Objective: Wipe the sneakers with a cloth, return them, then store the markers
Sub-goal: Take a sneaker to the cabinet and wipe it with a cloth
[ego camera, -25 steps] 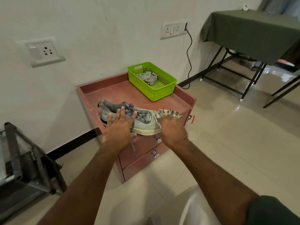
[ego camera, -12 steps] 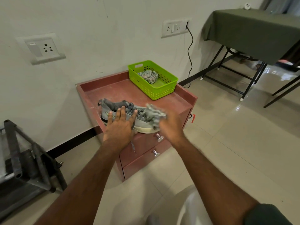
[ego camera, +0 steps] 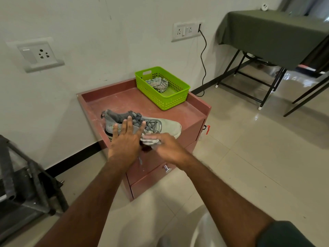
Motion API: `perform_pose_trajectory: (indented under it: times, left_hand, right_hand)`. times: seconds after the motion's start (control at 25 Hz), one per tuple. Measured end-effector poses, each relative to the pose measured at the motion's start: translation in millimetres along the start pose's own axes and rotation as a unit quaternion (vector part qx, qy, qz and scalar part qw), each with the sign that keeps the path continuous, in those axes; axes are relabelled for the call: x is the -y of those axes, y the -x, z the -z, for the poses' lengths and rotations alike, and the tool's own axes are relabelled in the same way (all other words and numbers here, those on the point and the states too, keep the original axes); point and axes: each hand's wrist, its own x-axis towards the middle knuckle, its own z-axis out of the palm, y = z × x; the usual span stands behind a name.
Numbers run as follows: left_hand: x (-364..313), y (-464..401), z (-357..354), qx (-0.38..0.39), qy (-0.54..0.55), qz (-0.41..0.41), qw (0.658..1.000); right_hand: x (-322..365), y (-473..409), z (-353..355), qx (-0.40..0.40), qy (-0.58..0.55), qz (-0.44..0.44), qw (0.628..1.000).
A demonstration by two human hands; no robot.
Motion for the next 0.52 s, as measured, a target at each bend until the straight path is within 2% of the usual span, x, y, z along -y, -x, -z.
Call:
perform_pose_trajectory:
  times: [0.04, 0.08, 0.12, 0.2, 0.24, 0.32, 0.4, 0.48, 0.52]
  left_hand:
    - [0, 1, 0, -0.012, 0.01, -0.006, 1.0]
    - [0, 1, 0, -0.025, 0.018, -0.015, 0.999]
    - [0, 2, -1, -0.034, 0.022, -0.026, 0.999]
    - [1, 1, -3, -0.04, 0.021, -0.037, 0.998]
    - [1, 0, -3, -0.037, 0.018, -0.038, 0.998]
    - [1, -2, -5, -0.028, 0.009, -0.042, 0.999]
    - [0, -2, -6, -0.014, 0.01, -0.043, 0.999]
    - [-1, -3, -8, -0.009, 0.014, -0.039, 0.999]
    - [-1, -3, -9, -0.011, 0.012, -0.036, 0.999]
  right_hand:
    - [1, -3, 5, -0.051, -0.092, 0.0, 0.994]
    - [-1, -5, 11, -0.13, -0.129, 0.016, 0.983]
    - [-7, -9, 20, -0.219, -0.113, 0.041, 0.968]
    - [-27, -21, 39, -0.347, 0.036, 0.083, 0.934]
    - [-34, -27, 43, -0.344, 0.123, 0.084, 0.927]
    - [-38, -38, 36, -0.231, 0.283, 0.039, 0.93]
    - [-30, -43, 14, -0.122, 0.409, 0.0, 0.905]
    - [-21, -37, -5, -0.072, 0.457, 0.023, 0.886]
    - [-16, -30, -9, -0.055, 0.418, 0.043, 0.906]
